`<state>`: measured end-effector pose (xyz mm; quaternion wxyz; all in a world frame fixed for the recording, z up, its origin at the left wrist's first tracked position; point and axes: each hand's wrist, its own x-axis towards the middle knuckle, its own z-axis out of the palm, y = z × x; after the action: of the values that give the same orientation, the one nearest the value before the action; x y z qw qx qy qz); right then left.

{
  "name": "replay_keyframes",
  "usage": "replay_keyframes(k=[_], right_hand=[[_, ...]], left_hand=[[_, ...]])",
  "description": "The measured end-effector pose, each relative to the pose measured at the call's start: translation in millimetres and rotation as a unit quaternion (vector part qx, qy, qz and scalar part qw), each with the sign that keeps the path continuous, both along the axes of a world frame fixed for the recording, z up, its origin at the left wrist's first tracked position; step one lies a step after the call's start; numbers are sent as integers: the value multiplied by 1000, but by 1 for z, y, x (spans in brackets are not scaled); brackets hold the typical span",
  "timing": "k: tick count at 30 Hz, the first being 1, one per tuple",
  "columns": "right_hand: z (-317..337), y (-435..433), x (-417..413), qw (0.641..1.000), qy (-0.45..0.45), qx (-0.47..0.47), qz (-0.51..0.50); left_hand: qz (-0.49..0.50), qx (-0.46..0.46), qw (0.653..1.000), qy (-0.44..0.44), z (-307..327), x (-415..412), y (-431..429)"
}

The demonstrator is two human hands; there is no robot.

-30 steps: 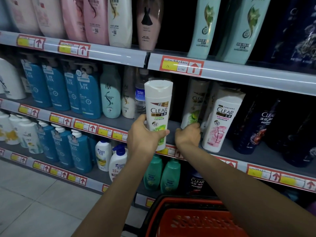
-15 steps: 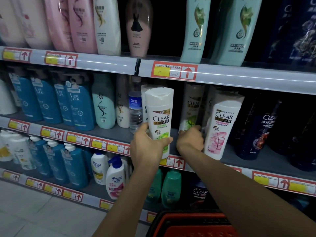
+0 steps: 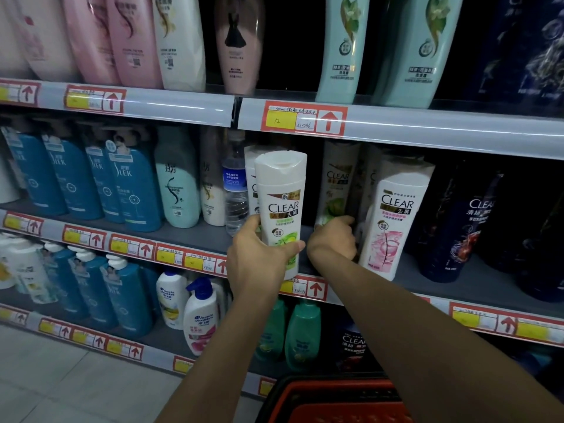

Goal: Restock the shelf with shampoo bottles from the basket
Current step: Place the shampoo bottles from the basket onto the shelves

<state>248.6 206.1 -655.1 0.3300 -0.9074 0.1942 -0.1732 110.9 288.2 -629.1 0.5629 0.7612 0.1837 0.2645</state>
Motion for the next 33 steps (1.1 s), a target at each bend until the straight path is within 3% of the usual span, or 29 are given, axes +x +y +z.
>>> replay_keyframes(k=[9, 16, 21, 33], right_hand=[[5, -3, -12, 998, 1, 62, 0], [13, -26, -72, 973, -36, 159, 162], [14, -41, -97, 949, -51, 139, 277], [6, -41, -97, 978, -25, 14, 205]], left_hand=[[-15, 7, 1000, -2, 1, 3, 1], [-79, 1, 996, -36, 4, 16, -13], [-112, 35, 992, -34, 1, 35, -30], [-100, 9, 995, 22, -8, 45, -43]])
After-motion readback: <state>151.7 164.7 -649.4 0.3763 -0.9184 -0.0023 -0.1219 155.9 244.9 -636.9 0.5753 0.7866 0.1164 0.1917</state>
